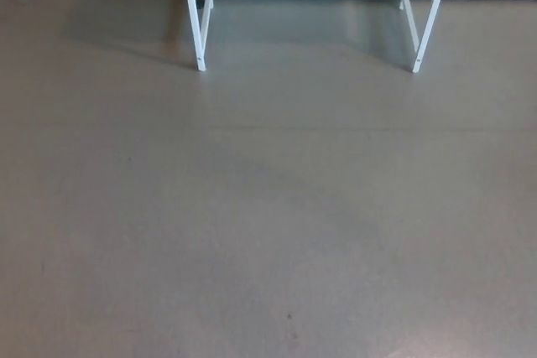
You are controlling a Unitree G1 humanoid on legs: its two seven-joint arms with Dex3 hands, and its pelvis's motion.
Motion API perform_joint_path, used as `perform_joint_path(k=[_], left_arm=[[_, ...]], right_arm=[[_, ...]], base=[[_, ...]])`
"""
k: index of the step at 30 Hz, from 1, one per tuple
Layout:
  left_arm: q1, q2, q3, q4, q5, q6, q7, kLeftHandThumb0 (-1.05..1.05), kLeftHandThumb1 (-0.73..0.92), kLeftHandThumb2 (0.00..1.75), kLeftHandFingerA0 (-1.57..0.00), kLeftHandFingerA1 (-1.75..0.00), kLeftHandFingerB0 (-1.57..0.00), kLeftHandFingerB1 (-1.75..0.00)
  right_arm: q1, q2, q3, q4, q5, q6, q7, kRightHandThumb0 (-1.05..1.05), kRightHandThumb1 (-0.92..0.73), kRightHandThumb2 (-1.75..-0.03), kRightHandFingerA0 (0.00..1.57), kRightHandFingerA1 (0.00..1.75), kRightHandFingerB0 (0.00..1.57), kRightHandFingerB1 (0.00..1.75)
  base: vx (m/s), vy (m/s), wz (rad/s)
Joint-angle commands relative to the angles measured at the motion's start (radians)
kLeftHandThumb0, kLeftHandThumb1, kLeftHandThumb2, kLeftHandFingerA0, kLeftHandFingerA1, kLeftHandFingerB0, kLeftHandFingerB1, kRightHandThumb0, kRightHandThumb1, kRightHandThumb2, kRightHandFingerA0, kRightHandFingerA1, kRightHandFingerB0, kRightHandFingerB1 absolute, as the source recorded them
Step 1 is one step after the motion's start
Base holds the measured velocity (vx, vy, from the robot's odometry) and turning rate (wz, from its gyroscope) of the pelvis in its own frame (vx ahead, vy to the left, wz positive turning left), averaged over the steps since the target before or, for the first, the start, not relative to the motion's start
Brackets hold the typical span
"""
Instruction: The robot walks towards a desk on which a file tray is kept in the middle and a cube is kept to its right. The robot lifts the cube using its right hand and places it on the file tray.
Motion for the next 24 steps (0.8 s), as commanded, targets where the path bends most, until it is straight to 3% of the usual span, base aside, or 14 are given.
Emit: perform_joint_path(k=[1,7,8,9,10,12,14,23,24], left_arm=[[-0.008,0.02,0.005,0.006,0.006,-0.022,-0.027,-0.61,0.62,0.99,0.0,-0.44,0.0,-0.26],[-0.045,0.005,0.005,0.031,0.012,0.035,-0.011,-0.7,0.62,1.01,0.0,-0.48,0.0,-0.29],[-0.04,0.008,0.023,0.03,-0.01,0.044,-0.036,-0.67,0.63,1.01,0.0,-0.42,-0.01,-0.25],[-0.032,0.009,0.022,0.02,-0.01,0.038,-0.036,-0.62,0.85,0.66,0.0,-0.39,0.0,-0.23],[-0.029,0.009,0.018,0.012,-0.005,0.043,-0.035,-0.66,0.65,1.01,0.0,-0.34,0.0,-0.2],[-0.024,0.009,-0.004,0.013,0.022,0.024,-0.013,-0.7,0.65,1.0,-0.02,-0.42,-0.03,-0.19],[-0.032,0.002,0.008,0.027,0.008,0.041,-0.01,-0.67,0.63,1.02,0.0,-0.47,0.0,-0.29],[-0.016,0.007,0.02,0.012,-0.004,0.031,-0.03,-0.68,0.66,1.0,0.0,-0.35,0.0,-0.19],[-0.013,0.008,0.014,0.009,0.004,0.034,-0.019,-0.76,0.66,0.97,-0.03,-0.36,-0.02,-0.15]], right_arm=[[-0.005,-0.015,-0.008,0.001,-0.01,-0.009,0.01,-0.75,-0.78,-0.64,0.31,0.32,0.53,0.36],[-0.016,-0.016,-0.01,0.002,-0.014,-0.008,0.015,-0.75,-0.78,-0.64,0.31,0.32,0.53,0.36],[-0.017,-0.016,-0.011,0.002,-0.014,-0.008,0.015,-0.75,-0.78,-0.64,0.31,0.32,0.53,0.36],[-0.017,-0.016,-0.011,0.003,-0.015,-0.008,0.015,-0.75,-0.78,-0.64,0.31,0.32,0.53,0.36],[-0.018,-0.019,-0.013,0.001,-0.016,-0.008,0.017,-0.75,-0.78,-0.64,0.31,0.32,0.53,0.36],[-0.019,-0.022,-0.014,0.0,-0.018,-0.008,0.018,-0.75,-0.78,-0.64,0.31,0.32,0.53,0.36],[-0.02,-0.024,-0.014,-0.001,-0.02,-0.009,0.02,-0.75,-0.78,-0.64,0.31,0.32,0.53,0.36],[-0.024,-0.025,-0.016,0.0,-0.023,-0.009,0.022,-0.75,-0.78,-0.64,0.31,0.32,0.53,0.36],[-0.024,-0.025,-0.016,0.0,-0.023,-0.009,0.022,-0.75,-0.78,-0.64,0.31,0.32,0.53,0.36]], base=[[0.14,0.158,0.01],[0.21,0.045,-0.05],[0.22,0.022,0.02],[0.19,-0.013,0.1],[0.25,-0.035,0.13],[0.25,-0.048,0.08],[0.24,-0.096,0.11],[0.38,-0.126,0.11],[0.27,-0.054,-0.02]])
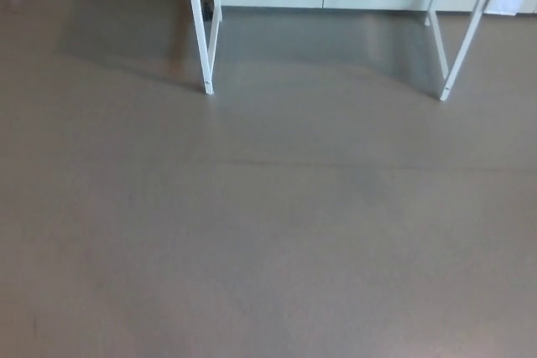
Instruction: The robot walks towards a desk on which a file tray is kept in the middle and a cube is kept to its right. The robot lifts the cube using its right hand and places it on the file tray.
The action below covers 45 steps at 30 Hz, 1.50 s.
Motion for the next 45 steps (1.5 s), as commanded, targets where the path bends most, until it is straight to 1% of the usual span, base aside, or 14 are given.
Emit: perform_joint_path(k=[1,10,12,13,14,20,21,22,23,24,40,41,42,45], left_arm=[[0.01,0.016,0.009,-0.001,0.0,0.016,0.002,-0.72,0.63,0.98,-0.03,-0.41,-0.04,-0.21],[0.018,0.012,0.013,-0.006,-0.006,0.009,-0.013,-0.65,0.65,1.01,0.0,-0.37,0.0,-0.22],[0.012,0.012,0.0,0.008,0.013,-0.001,0.002,-0.68,0.63,1.01,-0.01,-0.47,-0.01,-0.27],[0.012,0.012,-0.006,0.01,0.02,-0.006,0.006,-0.68,0.85,0.64,0.0,-0.51,0.0,-0.3],[0.011,0.012,-0.004,0.007,0.016,0.0,0.004,-0.66,0.64,1.02,0.0,-0.47,0.0,-0.27],[0.006,0.011,0.002,0.005,0.007,0.0,0.002,-0.65,0.63,1.01,0.0,-0.46,0.0,-0.27],[0.007,0.011,0.006,0.005,0.002,0.001,-0.003,-0.64,0.85,0.64,0.0,-0.45,0.0,-0.28],[0.006,0.01,0.014,0.006,-0.007,0.005,-0.014,-0.64,0.85,0.64,0.0,-0.45,0.0,-0.28],[0.008,0.012,0.005,0.002,0.004,0.0,-0.007,-0.67,0.64,1.0,-0.01,-0.42,-0.02,-0.23],[0.01,0.016,-0.008,0.0,0.02,-0.006,0.003,-0.66,0.65,1.02,0.0,-0.44,0.0,-0.24],[0.008,0.013,0.005,0.002,0.002,0.013,-0.001,-0.63,0.63,1.01,0.0,-0.44,0.0,-0.27],[0.013,0.015,0.01,-0.002,-0.003,0.006,-0.009,-0.62,0.84,0.65,-0.01,-0.44,-0.01,-0.27],[0.014,0.015,0.006,0.0,0.002,0.001,-0.005,-0.63,0.63,1.01,0.0,-0.44,0.0,-0.26],[0.01,0.014,0.004,0.002,0.007,0.003,0.007,-0.67,0.61,0.99,0.0,-0.48,-0.02,-0.27]], right_arm=[[0.005,-0.012,-0.004,0.003,-0.008,0.003,0.008,-0.75,-0.78,-0.64,0.31,0.32,0.53,0.36],[0.006,-0.016,-0.003,0.008,-0.011,0.0,0.01,-0.75,-0.78,-0.64,0.31,0.32,0.53,0.36],[0.006,-0.016,-0.003,0.008,-0.011,0.0,0.01,-0.75,-0.78,-0.64,0.31,0.32,0.53,0.36],[0.003,-0.018,-0.003,0.007,-0.012,-0.001,0.012,-0.75,-0.78,-0.64,0.31,0.32,0.53,0.36],[0.003,-0.018,-0.003,0.007,-0.012,-0.001,0.012,-0.75,-0.78,-0.64,0.31,0.32,0.53,0.36],[-0.004,-0.019,-0.006,0.007,-0.012,0.0,0.014,-0.75,-0.78,-0.64,0.31,0.32,0.53,0.36],[-0.004,-0.019,-0.006,0.007,-0.012,0.0,0.014,-0.75,-0.78,-0.64,0.31,0.32,0.53,0.36],[-0.004,-0.019,-0.006,0.008,-0.013,0.0,0.014,-0.75,-0.78,-0.64,0.31,0.32,0.53,0.36],[-0.004,-0.019,-0.007,0.008,-0.013,0.0,0.014,-0.75,-0.78,-0.64,0.31,0.32,0.53,0.36],[-0.005,-0.016,-0.006,0.009,-0.014,0.0,0.014,-0.75,-0.78,-0.64,0.31,0.32,0.53,0.36],[0.001,-0.009,-0.006,0.022,-0.017,-0.006,0.011,-0.75,-0.78,-0.64,0.31,0.32,0.53,0.36],[0.001,-0.009,-0.006,0.022,-0.017,-0.007,0.011,-0.75,-0.78,-0.64,0.31,0.32,0.53,0.36],[0.001,-0.009,-0.005,0.022,-0.017,-0.007,0.011,-0.75,-0.78,-0.64,0.31,0.32,0.53,0.36],[-0.002,-0.01,-0.005,0.02,-0.017,-0.005,0.012,-0.75,-0.78,-0.64,0.31,0.32,0.53,0.36]], base=[[0.28,-0.028,-0.06],[0.37,0.133,-0.14],[0.34,0.116,-0.04],[0.29,0.09,-0.07],[0.26,0.06,0.1],[0.25,-0.06,0.13],[0.23,-0.162,0.19],[0.31,-0.185,0.25],[0.36,-0.195,0.35],[0.45,-0.287,-0.14],[0.3,-0.069,0.02],[0.38,0.097,-0.46],[0.38,0.095,-0.03],[0.25,0.035,0.04]])
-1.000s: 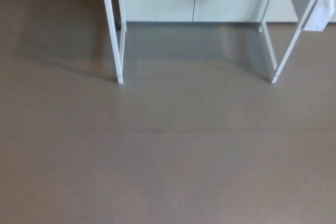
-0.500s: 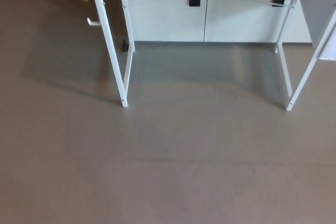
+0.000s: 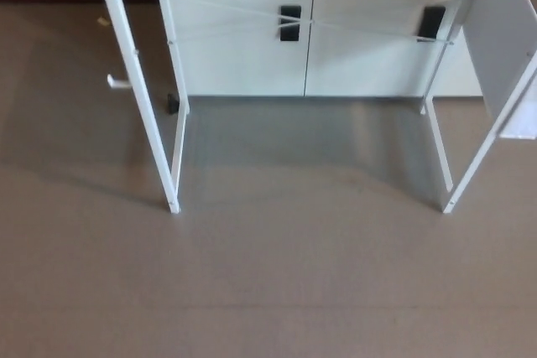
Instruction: The robot walks towards a desk on which a file tray is kept in the middle and a cube is kept to its right. The robot lifts the cube using its right hand and places it on the file tray.
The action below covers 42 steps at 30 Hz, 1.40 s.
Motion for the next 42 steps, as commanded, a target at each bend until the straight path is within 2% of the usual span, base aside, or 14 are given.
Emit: perform_joint_path(k=[1,13,14,16,19,20,24,25,26,36,38,39,40,42], left_arm=[[0.003,0.007,0.003,0.005,0.006,0.005,0.008,-0.67,0.61,0.99,0.0,-0.48,-0.02,-0.27],[-0.014,0.009,-0.012,0.001,0.026,0.007,0.006,-0.65,0.65,1.02,0.0,-0.45,0.0,-0.25],[-0.013,0.011,-0.007,0.005,0.018,-0.002,-0.01,-0.63,0.86,0.64,0.0,-0.45,0.0,-0.23],[-0.018,0.013,-0.012,0.005,0.019,0.003,-0.012,-0.65,0.65,1.03,0.0,-0.42,0.0,-0.24],[-0.025,0.011,-0.012,0.008,0.018,0.005,-0.003,-0.65,0.85,0.65,0.0,-0.49,0.0,-0.28],[-0.024,0.011,-0.008,0.008,0.014,-0.001,-0.002,-0.66,0.63,1.01,0.0,-0.44,-0.01,-0.24],[-0.025,0.012,-0.016,0.012,0.021,-0.011,-0.003,-0.67,0.64,1.02,0.0,-0.46,-0.01,-0.25],[-0.028,0.011,-0.017,0.011,0.021,0.001,0.001,-0.65,0.86,0.65,0.0,-0.48,0.0,-0.27],[-0.028,0.008,-0.009,0.013,0.012,-0.003,0.0,-0.67,0.63,1.01,0.0,-0.46,-0.01,-0.26],[-0.026,0.015,-0.027,0.008,0.03,-0.006,0.002,-0.69,0.67,1.03,0.0,-0.42,0.0,-0.2],[-0.024,0.013,-0.013,0.01,0.013,-0.008,-0.007,-0.63,0.86,0.66,0.0,-0.44,0.0,-0.24],[-0.027,0.012,-0.015,0.014,0.017,-0.006,0.004,-0.69,0.64,1.01,-0.01,-0.48,-0.01,-0.27],[-0.034,0.011,-0.015,0.016,0.017,-0.003,0.004,-0.67,0.85,0.65,0.0,-0.5,0.0,-0.29],[-0.032,0.014,-0.019,0.01,0.021,-0.007,0.005,-0.66,0.65,1.03,0.0,-0.46,0.0,-0.25]], right_arm=[[-0.003,-0.009,-0.004,0.005,-0.007,0.005,0.003,-0.75,-0.78,-0.64,0.31,0.32,0.53,0.36],[-0.014,-0.007,-0.01,0.008,-0.009,0.007,0.006,-0.75,-0.78,-0.64,0.31,0.32,0.53,0.36],[-0.014,-0.007,-0.01,0.008,-0.009,0.006,0.006,-0.75,-0.78,-0.64,0.31,0.32,0.53,0.36],[-0.014,-0.005,-0.011,0.009,-0.008,0.006,0.005,-0.75,-0.78,-0.64,0.31,0.32,0.53,0.36],[-0.015,-0.002,-0.013,0.011,-0.008,0.005,0.004,-0.75,-0.78,-0.64,0.31,0.32,0.53,0.36],[-0.016,-0.001,-0.013,0.012,-0.008,0.005,0.004,-0.75,-0.78,-0.64,0.31,0.32,0.53,0.36],[-0.016,-0.001,-0.014,0.012,-0.008,0.005,0.004,-0.75,-0.78,-0.64,0.31,0.32,0.53,0.36],[-0.016,-0.001,-0.014,0.012,-0.009,0.005,0.004,-0.75,-0.78,-0.64,0.31,0.32,0.53,0.36],[-0.016,-0.001,-0.014,0.012,-0.009,0.005,0.004,-0.75,-0.78,-0.64,0.31,0.32,0.53,0.36],[-0.023,-0.002,-0.014,0.01,-0.01,0.007,0.007,-0.75,-0.78,-0.64,0.31,0.32,0.53,0.36],[-0.023,-0.002,-0.014,0.011,-0.01,0.007,0.007,-0.75,-0.78,-0.64,0.31,0.32,0.53,0.36],[-0.023,-0.002,-0.014,0.011,-0.01,0.007,0.007,-0.75,-0.78,-0.64,0.31,0.32,0.53,0.36],[-0.029,-0.002,-0.016,0.011,-0.01,0.009,0.008,-0.75,-0.78,-0.64,0.31,0.32,0.53,0.36],[-0.031,-0.002,-0.017,0.011,-0.011,0.009,0.009,-0.75,-0.78,-0.64,0.31,0.32,0.53,0.36]], base=[[0.25,-0.012,0.15],[0.32,-0.149,0.02],[0.27,-0.045,-0.02],[0.22,-0.014,-0.05],[0.19,0.071,-0.15],[0.24,0.127,-0.2],[0.27,0.176,-0.2],[0.25,0.318,-0.75],[0.24,0.309,-0.42],[0.19,0.127,0.07],[0.16,-0.052,0.06],[0.25,-0.043,0.19],[0.2,-0.126,0.12],[0.18,-0.087,0.17]])
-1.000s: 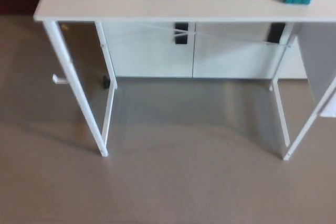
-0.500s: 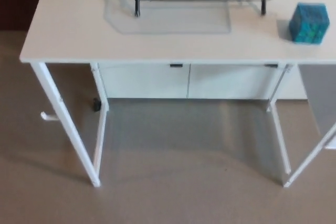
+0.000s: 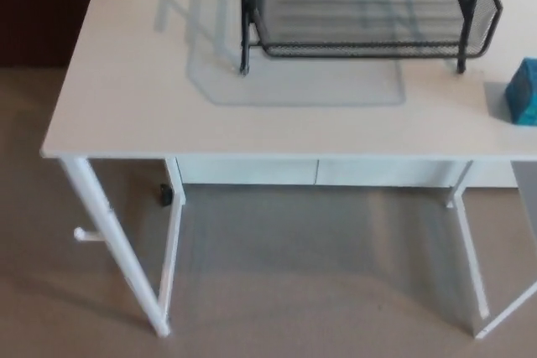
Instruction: The robot walks towards a desk on which a file tray is kept in the middle and a cube is kept to its right. The robot lifts the cube using its right hand and places it on the file tray.
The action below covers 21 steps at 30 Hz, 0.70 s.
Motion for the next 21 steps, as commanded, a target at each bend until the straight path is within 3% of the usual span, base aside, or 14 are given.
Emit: perform_joint_path(k=[1,3,4,5,6,7,8,10,14,16,17,18,21], left_arm=[[0.004,0.014,-0.006,0.001,0.017,-0.01,0.002,-0.66,0.65,1.03,0.0,-0.46,0.0,-0.25],[0.002,0.01,0.003,0.004,0.008,-0.007,0.003,-0.68,0.63,1.0,-0.01,-0.47,-0.02,-0.25],[0.004,0.014,-0.01,0.002,0.021,-0.017,0.002,-0.66,0.87,0.65,0.0,-0.49,0.0,-0.27],[0.004,0.014,-0.01,0.002,0.021,-0.018,0.0,-0.66,0.86,0.66,0.0,-0.49,0.0,-0.27],[0.001,0.013,-0.009,0.008,0.02,-0.018,0.006,-0.69,0.63,1.03,0.0,-0.52,0.0,-0.3],[-0.003,0.011,-0.012,0.014,0.024,-0.013,0.017,-0.71,0.84,0.65,0.0,-0.61,0.0,-0.35],[-0.005,0.01,-0.01,0.016,0.021,-0.009,0.018,-0.77,0.62,1.0,0.0,-0.54,-0.05,-0.31],[-0.005,0.009,-0.01,0.012,0.02,-0.009,0.019,-0.69,0.63,1.03,0.0,-0.53,0.0,-0.32],[0.018,0.013,0.015,0.0,-0.007,-0.055,-0.001,-0.6,0.61,0.99,0.0,-0.49,0.0,-0.29],[0.023,0.008,0.041,-0.009,-0.024,-0.056,0.016,-0.56,0.55,0.93,0.0,-0.52,0.0,-0.37],[0.025,0.004,0.063,-0.015,-0.04,-0.055,0.01,-0.53,0.77,0.65,-0.04,-0.48,-0.09,-0.29],[0.025,0.007,0.047,-0.016,-0.015,-0.06,0.031,-0.33,0.62,1.11,-0.03,-0.54,0.0,-0.5],[0.032,0.004,0.047,-0.012,-0.005,-0.068,0.04,-0.34,0.61,1.11,-0.04,-0.55,0.0,-0.51]], right_arm=[[-0.003,-0.011,-0.002,0.006,-0.005,0.007,0.006,-0.75,-0.78,-0.64,0.31,0.32,0.53,0.36],[-0.006,-0.013,-0.002,0.006,-0.006,0.007,0.008,-0.75,-0.78,-0.64,0.31,0.32,0.53,0.36],[-0.006,-0.013,-0.002,0.006,-0.006,0.007,0.008,-0.75,-0.78,-0.64,0.31,0.32,0.53,0.36],[-0.006,-0.013,-0.002,0.006,-0.006,0.007,0.008,-0.75,-0.78,-0.64,0.31,0.32,0.53,0.36],[-0.007,-0.013,-0.002,0.006,-0.006,0.007,0.008,-0.75,-0.78,-0.64,0.31,0.32,0.53,0.36],[-0.007,-0.013,-0.002,0.006,-0.006,0.007,0.008,-0.75,-0.78,-0.64,0.31,0.32,0.53,0.36],[-0.007,-0.013,-0.002,0.006,-0.007,0.007,0.008,-0.75,-0.78,-0.64,0.31,0.32,0.53,0.36],[-0.007,-0.013,-0.002,0.007,-0.007,0.007,0.008,-0.75,-0.78,-0.64,0.31,0.32,0.53,0.36],[-0.012,-0.013,0.0,0.01,-0.01,0.006,0.009,-0.75,-0.78,-0.64,0.31,0.32,0.53,0.36],[-0.012,-0.012,0.0,0.01,-0.01,0.006,0.009,-0.75,-0.78,-0.64,0.31,0.32,0.53,0.36],[-0.012,-0.012,0.0,0.01,-0.01,0.006,0.009,-0.75,-0.78,-0.64,0.31,0.32,0.53,0.36],[-0.012,-0.012,0.0,0.01,-0.01,0.006,0.009,-0.75,-0.78,-0.64,0.31,0.32,0.53,0.36],[-0.009,-0.014,0.002,0.01,-0.011,0.004,0.009,-0.75,-0.78,-0.64,0.31,0.32,0.53,0.36]], base=[[0.17,-0.08,-0.07],[0.11,-0.059,-0.01],[0.12,-0.018,0.01],[0.1,0.027,-0.12],[0.1,0.057,-0.14],[0.11,0.105,-0.1],[0.12,0.154,-0.14],[0.08,0.204,-0.11],[0.13,0.254,-0.05],[0.13,0.145,0.06],[0.11,0.065,0.07],[0.1,0.065,0.07],[0.13,0.03,0.07]])
